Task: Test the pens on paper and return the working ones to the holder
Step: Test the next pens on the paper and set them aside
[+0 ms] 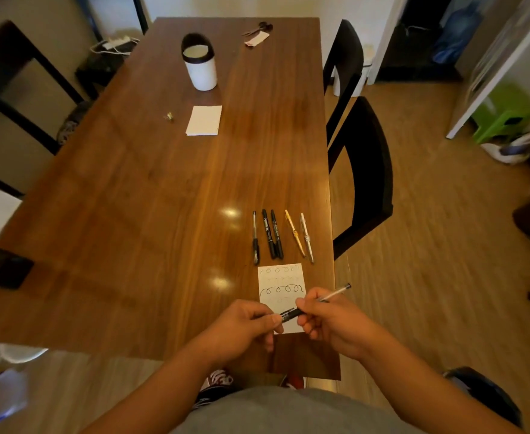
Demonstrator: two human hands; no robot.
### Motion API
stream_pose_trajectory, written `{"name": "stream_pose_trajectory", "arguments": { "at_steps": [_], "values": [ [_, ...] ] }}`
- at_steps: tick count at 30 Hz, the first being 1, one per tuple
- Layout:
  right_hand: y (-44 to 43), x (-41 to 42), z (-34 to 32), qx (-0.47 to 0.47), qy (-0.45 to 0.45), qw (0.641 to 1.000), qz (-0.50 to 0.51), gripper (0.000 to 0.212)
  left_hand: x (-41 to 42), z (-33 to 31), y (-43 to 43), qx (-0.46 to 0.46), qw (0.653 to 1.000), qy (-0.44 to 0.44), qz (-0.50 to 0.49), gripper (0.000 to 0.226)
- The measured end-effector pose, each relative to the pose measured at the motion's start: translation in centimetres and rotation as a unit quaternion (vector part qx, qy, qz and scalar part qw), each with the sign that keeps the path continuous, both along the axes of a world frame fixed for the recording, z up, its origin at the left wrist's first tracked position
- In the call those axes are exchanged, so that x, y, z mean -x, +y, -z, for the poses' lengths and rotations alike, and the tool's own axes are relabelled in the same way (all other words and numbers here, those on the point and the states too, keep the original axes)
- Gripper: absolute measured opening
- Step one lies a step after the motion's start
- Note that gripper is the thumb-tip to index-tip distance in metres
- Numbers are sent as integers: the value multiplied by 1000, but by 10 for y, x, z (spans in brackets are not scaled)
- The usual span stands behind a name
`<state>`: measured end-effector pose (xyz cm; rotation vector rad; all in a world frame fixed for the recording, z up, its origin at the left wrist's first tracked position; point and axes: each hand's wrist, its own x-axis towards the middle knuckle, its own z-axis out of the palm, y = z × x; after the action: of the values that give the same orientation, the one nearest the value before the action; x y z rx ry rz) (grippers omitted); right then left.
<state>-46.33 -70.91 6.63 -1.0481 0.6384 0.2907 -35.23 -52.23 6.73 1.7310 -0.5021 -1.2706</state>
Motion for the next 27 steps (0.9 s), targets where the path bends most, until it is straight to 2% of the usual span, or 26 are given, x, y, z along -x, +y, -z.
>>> {"name": "stream_pose_trajectory", "arguments": {
  "at_steps": [5, 8, 12, 14, 16, 18, 20, 24, 27],
  "values": [
    [-6, 1, -4, -8, -10, 1000, -7, 12, -3, -3, -4, 11, 998, 46, 41, 25],
    [-7, -1, -1, -8, -1, 1000, -4, 12, -4, -5, -5, 10, 999, 15, 45, 23],
    [-7, -4, 7, -16, 27, 999, 14, 12, -4, -9, -12, -9, 991, -118, 64, 18],
    [-20, 0, 14, -30, 61, 994, 91, 11, -11, -9, -7, -45, 957, -248, 146, 18],
    [-48, 11, 17, -28, 81, 978, 189, 13, -25, -7, 10, -87, 914, -323, 229, 16],
    [-74, 24, 16, 46, 84, 979, 177, 16, -35, 1, 30, -129, 895, -327, 273, 15],
    [-77, 29, 19, 127, 88, 982, 109, 15, -35, 14, 44, -161, 888, -322, 287, 18],
    [-38, 21, 35, 293, 93, 951, 3, 9, -17, 47, 47, -173, 864, -381, 279, 23],
    [-6, 13, 47, 325, 87, 942, -13, 11, -1, 65, 45, -150, 855, -419, 266, 25]
  ]
}}
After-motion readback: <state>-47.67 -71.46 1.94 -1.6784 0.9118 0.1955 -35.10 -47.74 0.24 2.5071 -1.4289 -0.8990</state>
